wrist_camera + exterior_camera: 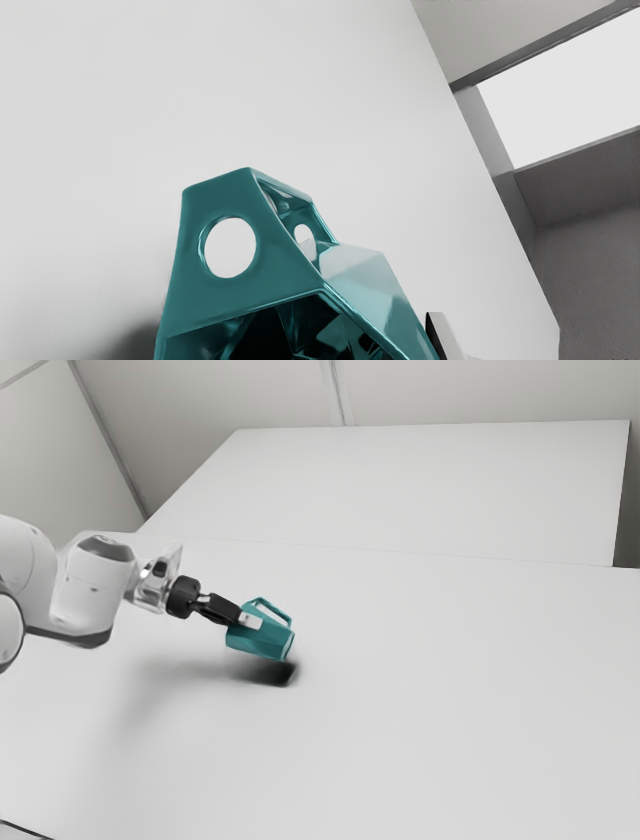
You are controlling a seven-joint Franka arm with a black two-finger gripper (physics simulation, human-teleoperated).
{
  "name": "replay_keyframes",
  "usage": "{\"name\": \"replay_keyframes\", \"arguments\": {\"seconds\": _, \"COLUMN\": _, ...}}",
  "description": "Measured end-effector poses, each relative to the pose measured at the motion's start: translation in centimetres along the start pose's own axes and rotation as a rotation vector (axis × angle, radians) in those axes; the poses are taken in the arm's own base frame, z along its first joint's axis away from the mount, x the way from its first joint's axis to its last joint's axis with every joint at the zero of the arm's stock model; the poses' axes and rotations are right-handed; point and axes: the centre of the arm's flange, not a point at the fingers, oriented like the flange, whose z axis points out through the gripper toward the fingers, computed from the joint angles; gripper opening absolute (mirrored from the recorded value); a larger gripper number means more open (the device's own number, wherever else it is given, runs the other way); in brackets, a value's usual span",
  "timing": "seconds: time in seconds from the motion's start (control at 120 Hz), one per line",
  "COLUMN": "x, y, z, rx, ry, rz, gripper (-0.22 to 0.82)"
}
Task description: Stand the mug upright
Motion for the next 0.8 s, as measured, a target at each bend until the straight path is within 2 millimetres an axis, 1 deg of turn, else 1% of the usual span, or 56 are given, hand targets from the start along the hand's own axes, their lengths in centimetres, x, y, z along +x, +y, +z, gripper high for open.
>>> {"name": "replay_keyframes", "arguments": {"seconds": 0.133, "x": 1.3, "y": 3.6, "z": -0.2, "rx": 0.04, "ry": -0.033, "rz": 0.051, "gripper": -0.18}}
{"name": "replay_keyframes", "arguments": {"seconds": 0.308, "x": 2.3, "y": 6.1, "z": 1.5, "rx": 0.158, "ry": -0.18, "rz": 0.085, "gripper": -0.18}}
{"name": "replay_keyframes", "arguments": {"seconds": 0.467, "x": 3.7, "y": 9.1, "z": 1.6, "rx": 0.324, "ry": -0.331, "rz": 0.147, "gripper": -0.18}}
{"name": "replay_keyframes", "arguments": {"seconds": 0.567, "x": 4.6, "y": 10.1, "z": 2.0, "rx": 0.422, "ry": -0.405, "rz": 0.168, "gripper": -0.18}}
{"name": "replay_keyframes", "arguments": {"seconds": 0.667, "x": 5.4, "y": 10.8, "z": 2.7, "rx": 0.51, "ry": -0.463, "rz": 0.183, "gripper": -0.18}}
{"name": "replay_keyframes", "arguments": {"seconds": 0.8, "x": 6.1, "y": 10.9, "z": 4.2, "rx": 0.608, "ry": -0.515, "rz": 0.193, "gripper": -0.18}}
